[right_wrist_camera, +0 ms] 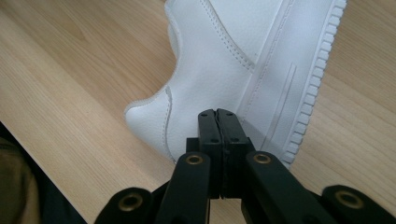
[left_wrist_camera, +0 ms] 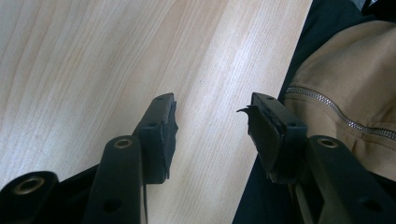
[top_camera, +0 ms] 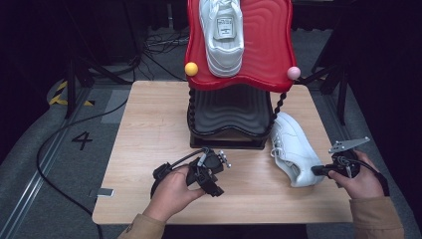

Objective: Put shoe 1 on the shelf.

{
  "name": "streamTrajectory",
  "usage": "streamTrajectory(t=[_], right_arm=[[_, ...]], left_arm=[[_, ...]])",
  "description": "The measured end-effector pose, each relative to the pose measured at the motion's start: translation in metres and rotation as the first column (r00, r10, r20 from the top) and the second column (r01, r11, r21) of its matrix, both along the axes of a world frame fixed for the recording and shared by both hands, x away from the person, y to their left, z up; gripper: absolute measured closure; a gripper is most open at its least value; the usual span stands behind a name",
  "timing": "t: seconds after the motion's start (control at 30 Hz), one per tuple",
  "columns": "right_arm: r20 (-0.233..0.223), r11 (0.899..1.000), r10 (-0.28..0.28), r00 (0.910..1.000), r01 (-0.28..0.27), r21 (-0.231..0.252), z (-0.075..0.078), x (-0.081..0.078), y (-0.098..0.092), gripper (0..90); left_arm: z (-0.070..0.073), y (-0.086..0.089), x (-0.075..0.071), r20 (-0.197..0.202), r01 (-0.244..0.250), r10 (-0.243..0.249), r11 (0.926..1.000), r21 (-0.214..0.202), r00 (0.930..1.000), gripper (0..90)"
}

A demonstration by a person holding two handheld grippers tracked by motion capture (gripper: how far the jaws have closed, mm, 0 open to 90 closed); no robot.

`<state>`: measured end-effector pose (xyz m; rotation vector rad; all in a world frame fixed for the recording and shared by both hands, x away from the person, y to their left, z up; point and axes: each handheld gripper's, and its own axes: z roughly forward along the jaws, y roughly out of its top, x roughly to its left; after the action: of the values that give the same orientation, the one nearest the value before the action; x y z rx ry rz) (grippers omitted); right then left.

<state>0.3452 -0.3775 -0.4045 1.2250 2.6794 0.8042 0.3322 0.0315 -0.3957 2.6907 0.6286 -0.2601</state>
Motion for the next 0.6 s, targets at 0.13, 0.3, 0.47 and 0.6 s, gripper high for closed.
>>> streamTrajectory(t=[0.13, 0.3, 0.47, 0.6], right_arm=[[0.002, 1.000, -0.008, 1.0000, 0.008, -0.003, 0.001, 0.000, 0.000, 90.0], [0.017, 0.999, -0.030, 0.9994, 0.030, -0.014, 0.003, 0.000, -0.005, 90.0], [0.044, 0.996, -0.070, 0.9966, 0.072, -0.045, 0.005, -0.001, -0.011, 90.0], [0.083, 0.989, -0.108, 0.9907, 0.115, -0.093, 0.006, 0.000, -0.019, 90.0]], left_arm=[[0.000, 0.001, 0.000, -0.001, -0.004, 0.004, 1.0000, 0.000, 1.0000, 51.9], [0.002, 0.001, 0.000, 0.003, -0.004, 0.004, 1.0000, -0.001, 1.0000, 51.9], [0.001, 0.001, 0.000, 0.001, -0.005, 0.005, 1.0000, -0.001, 1.0000, 51.8], [0.000, 0.000, 0.000, 0.000, -0.001, 0.001, 1.0000, -0.001, 1.0000, 51.6]])
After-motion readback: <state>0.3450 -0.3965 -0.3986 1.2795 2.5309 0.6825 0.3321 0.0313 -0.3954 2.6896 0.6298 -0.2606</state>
